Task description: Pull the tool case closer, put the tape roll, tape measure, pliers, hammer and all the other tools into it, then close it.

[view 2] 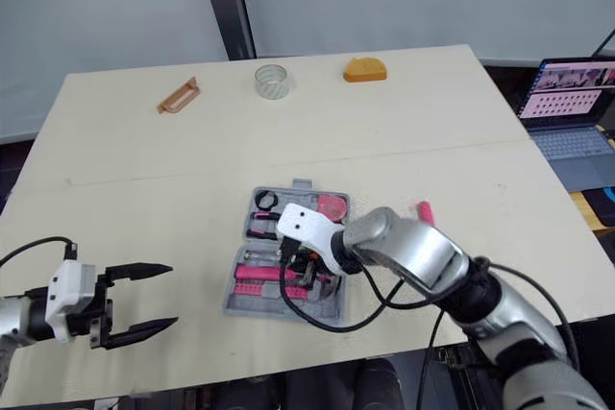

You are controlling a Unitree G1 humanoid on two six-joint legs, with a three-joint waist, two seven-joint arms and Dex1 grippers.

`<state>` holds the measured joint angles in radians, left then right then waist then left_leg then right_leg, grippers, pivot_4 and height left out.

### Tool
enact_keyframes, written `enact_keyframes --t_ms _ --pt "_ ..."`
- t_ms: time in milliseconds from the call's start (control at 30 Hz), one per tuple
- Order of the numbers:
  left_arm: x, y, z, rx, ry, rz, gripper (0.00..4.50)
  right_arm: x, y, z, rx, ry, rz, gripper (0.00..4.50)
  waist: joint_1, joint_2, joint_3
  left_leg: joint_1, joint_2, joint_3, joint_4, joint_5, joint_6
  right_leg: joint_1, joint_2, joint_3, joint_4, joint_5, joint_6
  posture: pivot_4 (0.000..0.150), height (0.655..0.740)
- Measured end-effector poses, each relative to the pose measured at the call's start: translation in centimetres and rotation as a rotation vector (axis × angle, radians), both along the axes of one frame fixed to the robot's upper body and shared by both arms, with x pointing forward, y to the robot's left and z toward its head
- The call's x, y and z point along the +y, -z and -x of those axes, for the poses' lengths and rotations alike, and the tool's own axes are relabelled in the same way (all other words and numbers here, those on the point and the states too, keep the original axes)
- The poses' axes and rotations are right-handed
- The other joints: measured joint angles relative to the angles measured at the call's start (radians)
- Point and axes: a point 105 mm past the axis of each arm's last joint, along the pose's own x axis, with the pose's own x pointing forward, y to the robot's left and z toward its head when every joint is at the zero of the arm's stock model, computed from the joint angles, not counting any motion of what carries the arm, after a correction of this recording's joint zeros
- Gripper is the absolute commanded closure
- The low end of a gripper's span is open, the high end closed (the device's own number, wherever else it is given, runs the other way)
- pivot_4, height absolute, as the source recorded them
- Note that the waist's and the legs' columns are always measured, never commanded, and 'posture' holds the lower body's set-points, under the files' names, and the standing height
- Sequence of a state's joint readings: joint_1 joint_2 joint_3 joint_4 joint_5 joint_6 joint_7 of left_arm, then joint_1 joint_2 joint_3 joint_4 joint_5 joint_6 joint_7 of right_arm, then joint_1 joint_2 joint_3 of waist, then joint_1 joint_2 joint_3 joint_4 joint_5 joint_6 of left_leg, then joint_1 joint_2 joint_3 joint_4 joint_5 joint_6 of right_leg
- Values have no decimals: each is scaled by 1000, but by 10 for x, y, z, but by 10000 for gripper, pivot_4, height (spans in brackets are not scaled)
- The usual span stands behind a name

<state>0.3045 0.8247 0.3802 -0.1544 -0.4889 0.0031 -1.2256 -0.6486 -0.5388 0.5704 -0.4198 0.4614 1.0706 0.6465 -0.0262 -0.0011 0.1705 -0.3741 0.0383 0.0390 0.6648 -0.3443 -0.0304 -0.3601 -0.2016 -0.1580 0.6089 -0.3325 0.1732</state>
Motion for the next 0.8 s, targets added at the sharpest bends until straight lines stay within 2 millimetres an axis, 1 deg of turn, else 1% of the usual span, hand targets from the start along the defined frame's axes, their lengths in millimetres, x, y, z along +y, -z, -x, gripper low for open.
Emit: enact_keyframes --t_ms 167,400,800 --pt "-4 -3 -2 -6 6 1 0 -3 10 -3 -23 5 -81 44459 -1 0 0 1 0 0 0 0 0 0 0 0 0 0 0 1500 7400" --pt "-6 -4 -3 -10 11 3 0 7 18 -13 -38 -2 -182 44459 -3 0 0 1 0 1 -1 0 0 0 0 0 0 0 0 1500 7400" --pt "-6 -3 -2 -15 11 10 0 6 36 -12 -36 -36 -204 44459 -2 0 0 2 0 1 0 0 0 1 0 0 0 0 0 1500 7400"
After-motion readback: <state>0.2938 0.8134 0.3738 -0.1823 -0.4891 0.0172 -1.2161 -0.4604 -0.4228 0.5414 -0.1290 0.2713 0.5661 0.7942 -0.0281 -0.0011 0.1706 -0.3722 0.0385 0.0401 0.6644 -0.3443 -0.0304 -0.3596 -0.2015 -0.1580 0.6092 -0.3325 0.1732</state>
